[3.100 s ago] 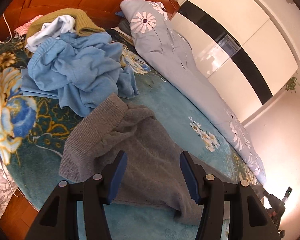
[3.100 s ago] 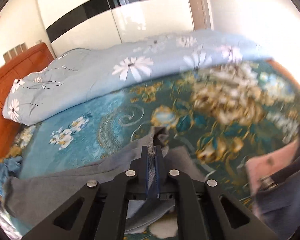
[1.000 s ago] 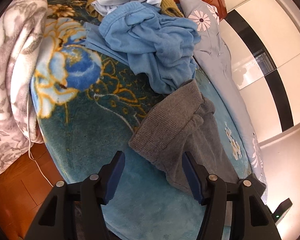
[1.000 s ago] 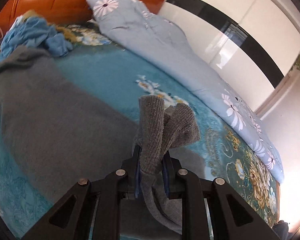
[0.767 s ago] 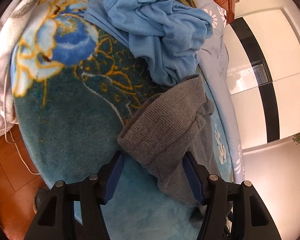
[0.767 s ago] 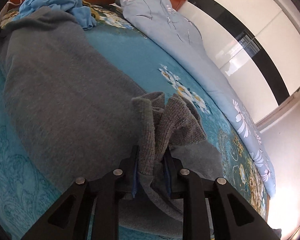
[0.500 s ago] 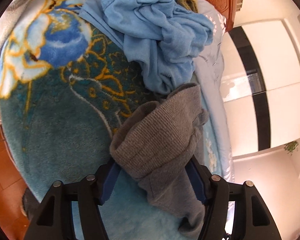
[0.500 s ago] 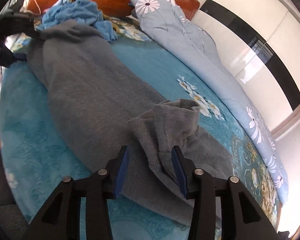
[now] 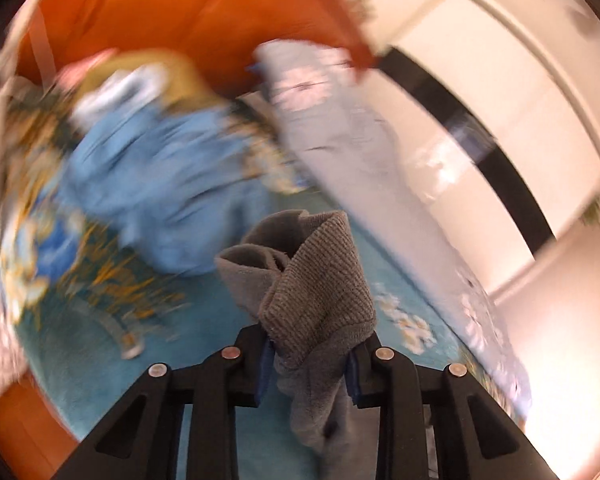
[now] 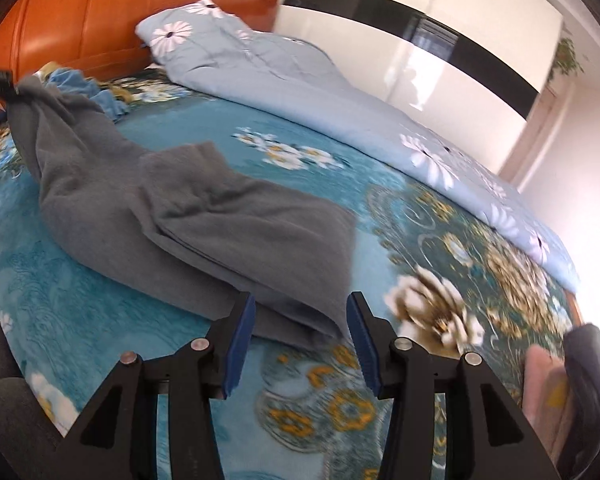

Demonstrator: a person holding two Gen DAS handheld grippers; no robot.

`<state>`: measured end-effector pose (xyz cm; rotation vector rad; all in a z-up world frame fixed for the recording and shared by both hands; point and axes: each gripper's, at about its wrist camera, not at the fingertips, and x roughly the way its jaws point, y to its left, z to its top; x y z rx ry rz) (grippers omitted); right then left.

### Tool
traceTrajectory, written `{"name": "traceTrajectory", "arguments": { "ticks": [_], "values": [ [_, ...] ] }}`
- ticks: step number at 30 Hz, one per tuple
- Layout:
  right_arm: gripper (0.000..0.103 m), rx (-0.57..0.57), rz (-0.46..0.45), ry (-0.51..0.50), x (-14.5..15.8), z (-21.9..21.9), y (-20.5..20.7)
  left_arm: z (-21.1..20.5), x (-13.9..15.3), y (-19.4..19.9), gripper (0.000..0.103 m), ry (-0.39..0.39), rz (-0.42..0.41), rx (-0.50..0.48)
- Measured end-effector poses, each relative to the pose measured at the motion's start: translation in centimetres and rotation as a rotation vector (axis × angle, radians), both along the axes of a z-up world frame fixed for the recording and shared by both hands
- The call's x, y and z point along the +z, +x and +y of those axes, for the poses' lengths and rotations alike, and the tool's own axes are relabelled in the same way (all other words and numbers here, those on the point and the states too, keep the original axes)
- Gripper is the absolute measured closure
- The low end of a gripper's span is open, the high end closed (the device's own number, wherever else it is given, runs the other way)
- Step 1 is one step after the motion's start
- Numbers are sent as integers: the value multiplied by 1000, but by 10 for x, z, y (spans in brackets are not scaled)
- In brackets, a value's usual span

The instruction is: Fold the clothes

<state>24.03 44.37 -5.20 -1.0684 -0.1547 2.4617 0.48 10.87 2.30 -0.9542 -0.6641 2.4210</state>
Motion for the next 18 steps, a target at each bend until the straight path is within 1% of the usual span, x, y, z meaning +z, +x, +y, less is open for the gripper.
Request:
{"name": "traceTrajectory", "arguments": {
  "ticks": [2,4,6,7,9,11,12,15,17,18],
  "values": [
    [54,-39,21,-47,-2,13,12,48,39,19,72,-51,126,-103],
    [54,-70,50,-99,-3,25,23,87,62,30,72,-59,182,-206],
    [54,-96,72,-129,-3,34,39,126,84,42,73,-66,238,-309],
    [54,-110,77,-135,-2,38,44,152,87,48,73,-64,247,-365],
    [54,-135,83,-142,-2,45,54,188,88,65,73,-74,270,-468],
    [54,-157,86,-151,-2,51,63,227,76,87,73,-127,286,-559],
    [54,-169,85,-156,-3,54,66,247,64,95,72,-160,276,-592],
    [54,-200,79,-175,-7,60,77,298,7,113,73,-275,194,-678],
    [54,-213,72,-184,-10,62,84,321,-28,125,73,-342,173,-718],
    [54,-218,64,-186,-12,62,87,328,-38,139,72,-360,168,-734]
  ]
}}
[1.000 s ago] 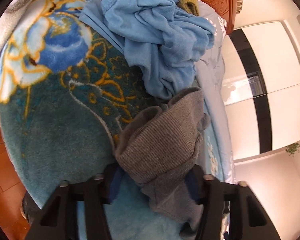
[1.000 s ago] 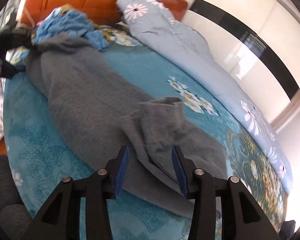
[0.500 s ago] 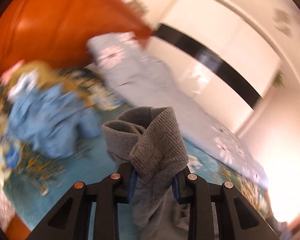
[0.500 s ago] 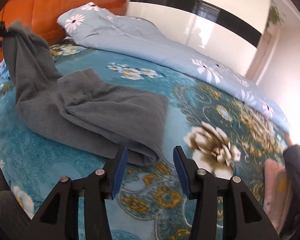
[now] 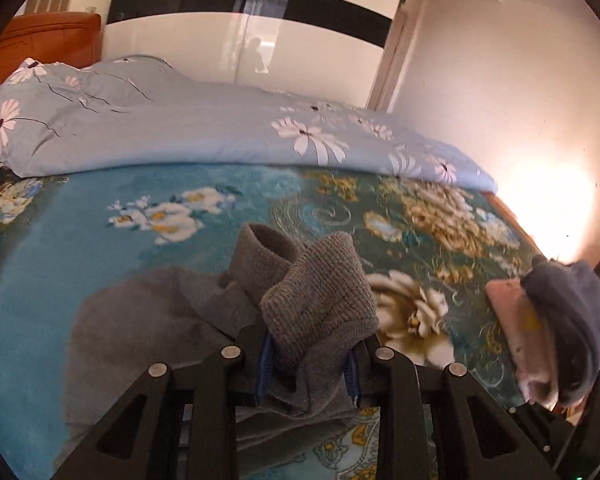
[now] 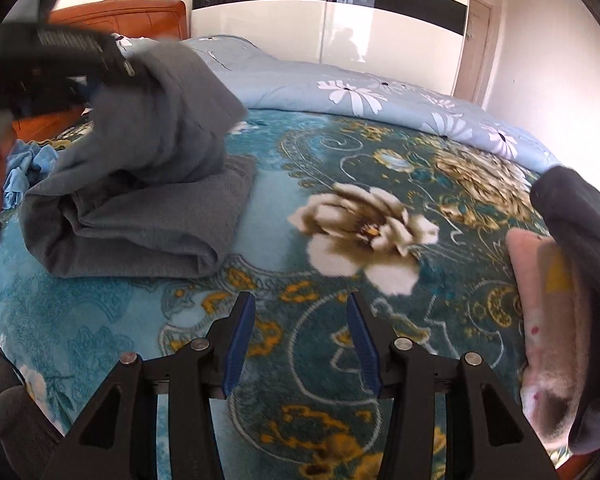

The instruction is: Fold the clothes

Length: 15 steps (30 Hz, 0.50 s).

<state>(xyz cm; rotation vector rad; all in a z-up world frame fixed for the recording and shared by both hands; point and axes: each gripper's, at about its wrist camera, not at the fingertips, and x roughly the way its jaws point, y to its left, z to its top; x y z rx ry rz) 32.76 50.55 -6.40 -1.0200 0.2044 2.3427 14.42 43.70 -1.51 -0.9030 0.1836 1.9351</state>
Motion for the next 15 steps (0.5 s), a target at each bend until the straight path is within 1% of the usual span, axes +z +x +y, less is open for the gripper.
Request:
{"name": "traceTrajectory", "arguments": {
  "ticks": [2,5,8,9,11,13,14,15],
  "values": [
    [54,-9,-18,-6,-5,1,5,15,-15,23,71,-59,7,-39],
    [54,-22,-27,-33,-12,4,8,18,-21,48,67,-128,27,-94],
    [54,-27,21,-106,-14,13,6,14,-22,54,62,-152,36,-108],
    [54,-25,52,-143,-13,16,5,9,-22,52,58,-145,17,-105],
    [54,-24,130,-226,-9,23,5,3,-24,45,56,-129,-41,-103],
    [49,-29,225,-319,-2,31,5,-4,-24,40,56,-117,-93,-106],
    [47,-34,277,-369,2,36,6,-11,-22,39,55,-98,-114,-114],
    [47,-25,323,-405,7,39,4,-18,-20,37,51,-79,-136,-122]
  ]
}}
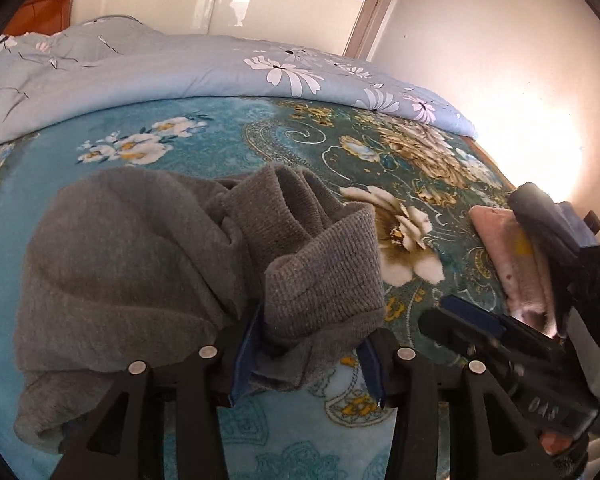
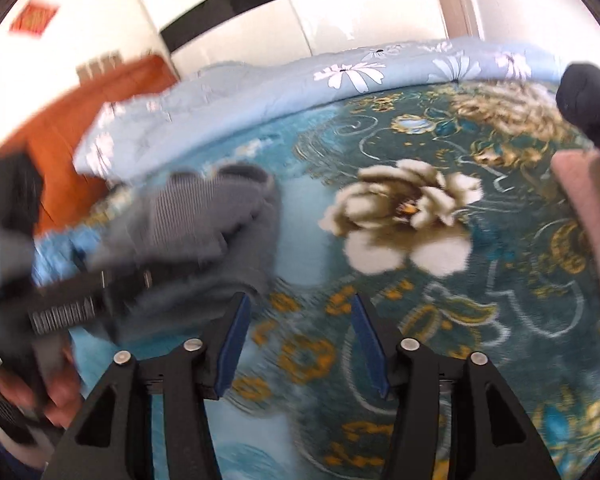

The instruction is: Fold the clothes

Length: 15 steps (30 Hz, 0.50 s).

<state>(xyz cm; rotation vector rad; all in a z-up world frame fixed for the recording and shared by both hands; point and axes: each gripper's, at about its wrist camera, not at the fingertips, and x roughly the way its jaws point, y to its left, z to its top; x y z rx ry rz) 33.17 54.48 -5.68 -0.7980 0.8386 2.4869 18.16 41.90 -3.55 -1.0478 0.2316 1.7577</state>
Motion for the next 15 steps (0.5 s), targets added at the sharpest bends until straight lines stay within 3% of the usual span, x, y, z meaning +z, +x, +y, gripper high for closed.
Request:
{"name": "traceTrajectory", "arguments": {
  "ticks": [1,3,7,12,15],
  "values": [
    [47,8,46,-30,6,3,-2,-7,3,0,49,20,-15,-9],
    [47,41,104,-51,17,6,-12,-21,11,0,29,63,-45,-36],
    [47,108,140,-4,42,1,-38,-57,29,-8,26,166,-42,-24],
    [45,191,34,48,40,-7,-77,-96,18,-61,23,104,10,292],
    [45,208,-43,38,23,-10,-94,-116,-4,-93,23,65,-75,413]
  ]
}}
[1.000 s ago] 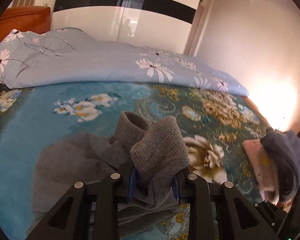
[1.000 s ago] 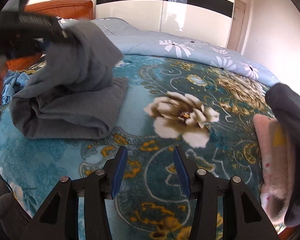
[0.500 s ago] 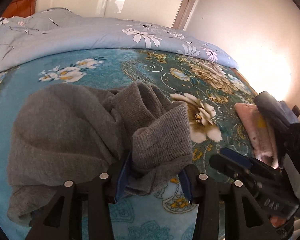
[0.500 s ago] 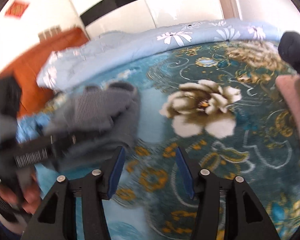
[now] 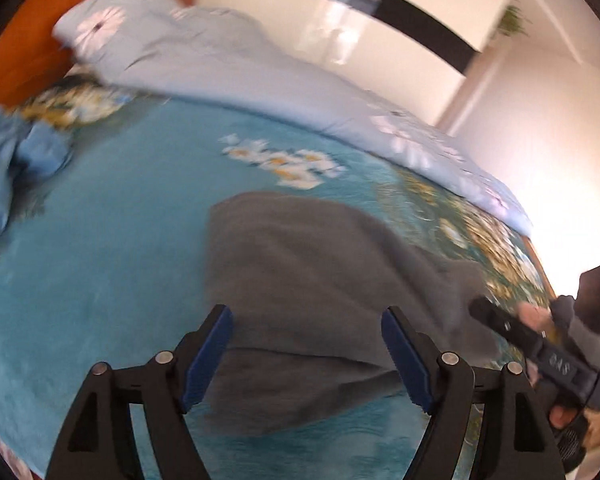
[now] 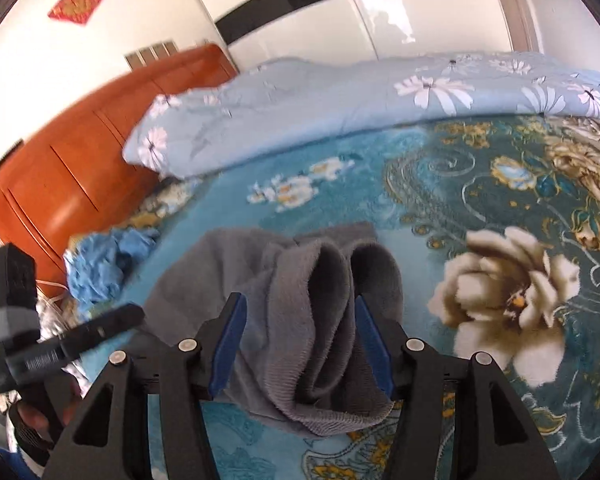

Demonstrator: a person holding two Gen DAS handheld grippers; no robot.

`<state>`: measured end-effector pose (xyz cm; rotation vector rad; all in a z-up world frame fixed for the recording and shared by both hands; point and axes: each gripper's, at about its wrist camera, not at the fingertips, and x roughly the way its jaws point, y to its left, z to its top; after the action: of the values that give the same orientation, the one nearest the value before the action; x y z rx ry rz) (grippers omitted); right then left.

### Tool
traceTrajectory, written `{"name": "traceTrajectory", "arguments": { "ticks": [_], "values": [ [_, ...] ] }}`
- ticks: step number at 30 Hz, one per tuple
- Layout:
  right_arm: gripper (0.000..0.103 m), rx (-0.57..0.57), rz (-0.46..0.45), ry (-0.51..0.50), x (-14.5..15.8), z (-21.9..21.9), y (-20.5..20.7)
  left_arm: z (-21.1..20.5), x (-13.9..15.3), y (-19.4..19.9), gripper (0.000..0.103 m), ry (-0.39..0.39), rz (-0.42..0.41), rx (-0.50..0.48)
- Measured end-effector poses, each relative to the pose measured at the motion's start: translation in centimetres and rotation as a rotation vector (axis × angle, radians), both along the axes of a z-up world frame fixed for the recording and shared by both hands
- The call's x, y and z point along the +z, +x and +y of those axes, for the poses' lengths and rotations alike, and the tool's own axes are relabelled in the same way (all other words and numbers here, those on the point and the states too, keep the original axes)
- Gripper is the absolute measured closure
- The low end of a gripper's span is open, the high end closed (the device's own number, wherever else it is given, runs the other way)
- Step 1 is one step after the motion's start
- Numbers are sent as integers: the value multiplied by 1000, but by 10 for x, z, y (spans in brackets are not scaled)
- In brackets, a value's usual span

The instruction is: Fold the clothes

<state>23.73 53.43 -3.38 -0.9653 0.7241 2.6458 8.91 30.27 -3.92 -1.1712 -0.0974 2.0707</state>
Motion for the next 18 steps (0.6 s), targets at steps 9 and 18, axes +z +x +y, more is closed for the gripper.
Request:
{"name": "traceTrajectory", "arguments": {
  "ticks": [9,18],
  "values": [
    [94,-23,-38,-111,-18,6,-13,-15,-47,-4,23,-26,-115,-29],
    [94,-24,8,24,26,27,-27,-20,-63,5,23,-29,-159,-59]
  ]
}}
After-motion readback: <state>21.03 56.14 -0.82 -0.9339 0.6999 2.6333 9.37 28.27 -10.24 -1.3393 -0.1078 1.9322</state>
